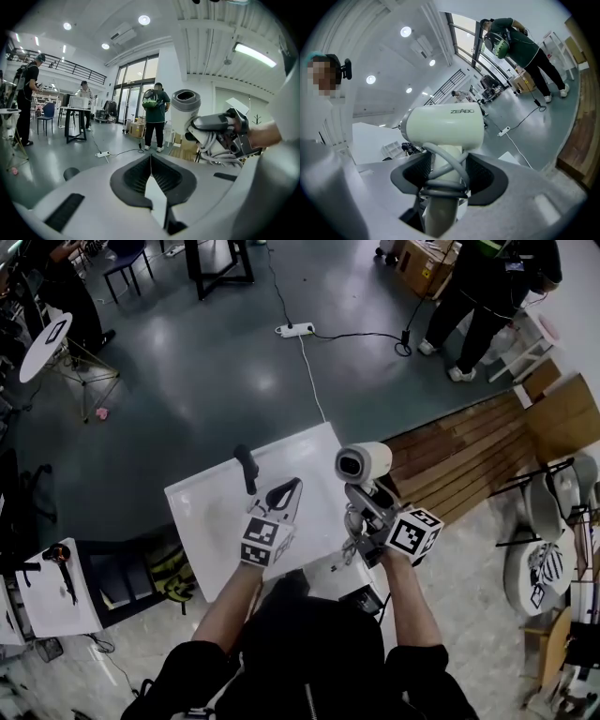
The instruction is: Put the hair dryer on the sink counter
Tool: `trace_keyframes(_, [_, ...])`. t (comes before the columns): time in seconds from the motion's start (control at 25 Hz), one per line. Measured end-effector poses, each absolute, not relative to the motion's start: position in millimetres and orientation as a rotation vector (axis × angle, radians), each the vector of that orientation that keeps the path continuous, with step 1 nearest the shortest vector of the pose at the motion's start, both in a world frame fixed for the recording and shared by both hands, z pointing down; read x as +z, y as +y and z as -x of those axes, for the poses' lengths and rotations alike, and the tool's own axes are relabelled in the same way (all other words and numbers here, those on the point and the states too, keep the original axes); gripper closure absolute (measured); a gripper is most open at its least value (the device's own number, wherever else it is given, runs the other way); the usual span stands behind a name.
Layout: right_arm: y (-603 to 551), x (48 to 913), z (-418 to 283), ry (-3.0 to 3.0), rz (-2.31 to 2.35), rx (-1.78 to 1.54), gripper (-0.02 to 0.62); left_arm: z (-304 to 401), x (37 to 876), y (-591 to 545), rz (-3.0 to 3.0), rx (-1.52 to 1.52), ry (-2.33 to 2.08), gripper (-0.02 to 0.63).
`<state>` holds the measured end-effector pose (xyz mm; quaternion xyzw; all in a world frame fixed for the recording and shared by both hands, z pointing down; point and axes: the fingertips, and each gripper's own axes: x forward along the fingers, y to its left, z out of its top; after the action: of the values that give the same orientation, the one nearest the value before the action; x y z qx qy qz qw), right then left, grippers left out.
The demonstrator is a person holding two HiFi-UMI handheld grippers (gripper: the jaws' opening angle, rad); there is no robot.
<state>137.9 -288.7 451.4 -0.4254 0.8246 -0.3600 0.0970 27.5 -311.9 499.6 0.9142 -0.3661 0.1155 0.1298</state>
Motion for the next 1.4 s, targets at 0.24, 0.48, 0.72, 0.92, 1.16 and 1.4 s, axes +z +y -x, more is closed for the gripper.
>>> trace_keyframes(0.24, [-303,452,-132,2.480,1.266,-1.069,0.368,-31,510,-318,-2.639,0.347,-1.065,0.592])
trace_keyframes(0.48, [-310,455,-128,2.525,1.254,-1.082,0.368,-29,524,-321,-2.616,0.379,-1.095,0.592])
trace_keyframes(0.72, [-321,463,-125,2.590,1.249,-1.095,0.368,-34,526,-327,-2.612,0.398,-1.102,0.592])
trace_keyframes(0.92, [-332,474,-126,2.620,1.268,-1.113,0.368,-39,535,-331,-2.600,0.415,-1.102,0.592])
trace_keyframes(1.16, [-347,490,-130,2.658,1.308,-1.115,0.368,-46,546,-336,-2.593,0.425,-1.087,0.592])
trace_keyframes(1.4, [-355,517,-132,2.701,1.380,-1.141,0.368,-49,558,-337,-2.579,0.439,-1.072,0.592])
